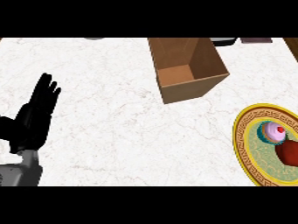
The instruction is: Pick the bell pepper from the plate and place it in the cardboard box
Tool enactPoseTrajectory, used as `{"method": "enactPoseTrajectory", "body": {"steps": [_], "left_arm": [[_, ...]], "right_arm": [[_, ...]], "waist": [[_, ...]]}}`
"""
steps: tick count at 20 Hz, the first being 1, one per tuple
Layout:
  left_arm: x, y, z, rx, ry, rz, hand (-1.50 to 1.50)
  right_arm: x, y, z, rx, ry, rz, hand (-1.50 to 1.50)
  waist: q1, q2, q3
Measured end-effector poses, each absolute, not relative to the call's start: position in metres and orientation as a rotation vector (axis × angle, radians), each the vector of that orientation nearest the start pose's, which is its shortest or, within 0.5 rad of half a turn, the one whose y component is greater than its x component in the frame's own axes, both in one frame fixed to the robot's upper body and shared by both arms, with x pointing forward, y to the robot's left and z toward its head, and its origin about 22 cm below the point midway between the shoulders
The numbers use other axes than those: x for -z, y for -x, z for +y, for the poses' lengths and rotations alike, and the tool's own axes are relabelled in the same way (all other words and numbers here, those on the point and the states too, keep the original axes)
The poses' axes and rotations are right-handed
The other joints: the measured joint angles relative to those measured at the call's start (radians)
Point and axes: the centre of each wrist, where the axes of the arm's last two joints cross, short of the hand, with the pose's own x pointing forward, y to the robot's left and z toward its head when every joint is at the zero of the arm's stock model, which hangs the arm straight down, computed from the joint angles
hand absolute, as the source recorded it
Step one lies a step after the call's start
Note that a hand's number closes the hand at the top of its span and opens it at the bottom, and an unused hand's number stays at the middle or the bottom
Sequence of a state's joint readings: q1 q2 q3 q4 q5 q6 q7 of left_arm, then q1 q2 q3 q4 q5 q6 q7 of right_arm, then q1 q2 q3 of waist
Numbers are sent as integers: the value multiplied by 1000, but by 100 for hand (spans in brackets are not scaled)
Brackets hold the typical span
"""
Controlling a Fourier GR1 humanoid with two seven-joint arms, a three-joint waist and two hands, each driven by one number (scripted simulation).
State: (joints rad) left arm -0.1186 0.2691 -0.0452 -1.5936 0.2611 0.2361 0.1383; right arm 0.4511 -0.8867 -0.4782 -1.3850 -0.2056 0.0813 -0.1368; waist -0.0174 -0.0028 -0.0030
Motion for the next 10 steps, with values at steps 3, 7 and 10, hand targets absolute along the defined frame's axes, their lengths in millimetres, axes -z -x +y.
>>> {"method": "enactPoseTrajectory", "body": {"steps": [3,7,10], "left_arm": [[-50,-269,264,-117,-94,-1548,0],[-55,-265,260,-114,-78,-1543,0],[-54,-264,265,-112,-77,-1541,0]], "right_arm": [[-137,-111,-532,-328,792,-1126,-150],[-165,-123,-514,-359,709,-1072,-150],[-171,-130,-497,-349,658,-1079,-150]], "waist": [[1,0,0],[6,0,0],[8,1,1]]}}
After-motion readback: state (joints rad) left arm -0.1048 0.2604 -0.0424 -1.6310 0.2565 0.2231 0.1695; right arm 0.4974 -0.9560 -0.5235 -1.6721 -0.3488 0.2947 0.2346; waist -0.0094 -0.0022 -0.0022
